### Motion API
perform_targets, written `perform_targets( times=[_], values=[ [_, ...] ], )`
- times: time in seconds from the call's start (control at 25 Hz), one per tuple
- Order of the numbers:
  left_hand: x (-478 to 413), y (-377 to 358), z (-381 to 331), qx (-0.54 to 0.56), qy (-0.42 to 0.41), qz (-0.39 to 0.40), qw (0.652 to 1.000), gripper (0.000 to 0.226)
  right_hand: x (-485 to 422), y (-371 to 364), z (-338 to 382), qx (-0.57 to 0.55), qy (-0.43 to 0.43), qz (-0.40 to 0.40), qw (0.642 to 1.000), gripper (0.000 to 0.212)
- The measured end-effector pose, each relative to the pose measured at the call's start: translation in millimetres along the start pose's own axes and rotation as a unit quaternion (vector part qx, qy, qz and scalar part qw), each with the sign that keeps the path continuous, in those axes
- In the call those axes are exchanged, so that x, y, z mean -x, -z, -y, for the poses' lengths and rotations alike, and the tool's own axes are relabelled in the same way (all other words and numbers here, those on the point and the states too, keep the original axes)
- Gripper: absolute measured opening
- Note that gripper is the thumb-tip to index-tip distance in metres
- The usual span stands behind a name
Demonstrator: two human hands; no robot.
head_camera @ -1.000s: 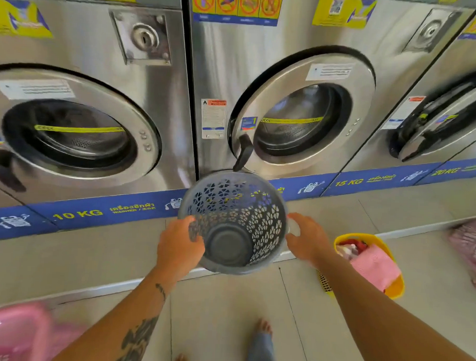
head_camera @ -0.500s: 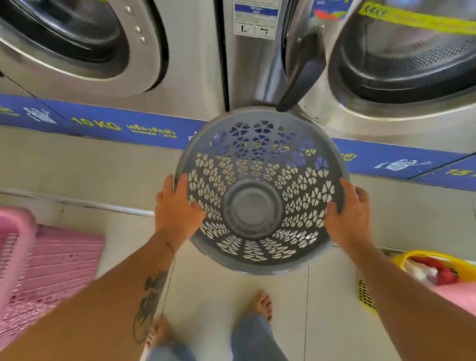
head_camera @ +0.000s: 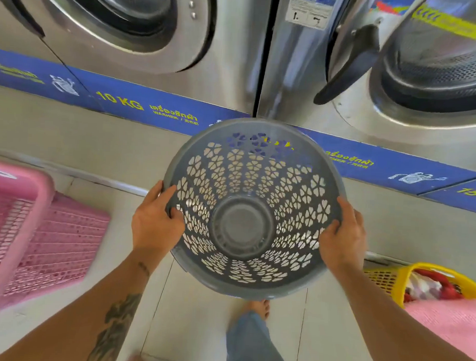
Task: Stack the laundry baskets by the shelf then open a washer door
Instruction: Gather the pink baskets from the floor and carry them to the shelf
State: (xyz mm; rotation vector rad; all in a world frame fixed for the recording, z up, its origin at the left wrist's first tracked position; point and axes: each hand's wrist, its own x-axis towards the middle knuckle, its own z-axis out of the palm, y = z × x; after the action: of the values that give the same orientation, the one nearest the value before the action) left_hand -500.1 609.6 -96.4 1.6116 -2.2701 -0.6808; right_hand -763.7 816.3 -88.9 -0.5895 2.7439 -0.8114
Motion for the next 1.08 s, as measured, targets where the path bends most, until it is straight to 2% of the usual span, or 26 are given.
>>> perform_targets(
  times=[0.2,0.36,0.52,0.64,0.84,1.08],
  values=[
    [43,76,79,-0.002,0.031,0.023,0.999,0.054,89,-24,57,-0.006,0.016,0.023,1.0,0.056],
    [67,117,154,0.058,0.092,0.104,0.989,0.059,158,-53,94,0.001,0.019,0.02,1.0,0.061],
    [82,140,225,0.052,0.106,0.124,0.985,0.059,219,-97,109,0.011,-0.005,0.07,0.997,0.065],
    [92,142,263,0.039,0.117,0.12,0.985,0.062,251,-118,112,-0.016,-0.031,0.131,0.991,0.057],
    [89,116,292,0.002,0.088,0.103,0.991,0.063,262,-164,88,-0.036,-0.09,0.224,0.97,0.06],
    [99,68,324,0.041,0.158,0.214,0.963,0.073,273,-191,54,-0.043,-0.115,0.223,0.967,0.056]
  ],
)
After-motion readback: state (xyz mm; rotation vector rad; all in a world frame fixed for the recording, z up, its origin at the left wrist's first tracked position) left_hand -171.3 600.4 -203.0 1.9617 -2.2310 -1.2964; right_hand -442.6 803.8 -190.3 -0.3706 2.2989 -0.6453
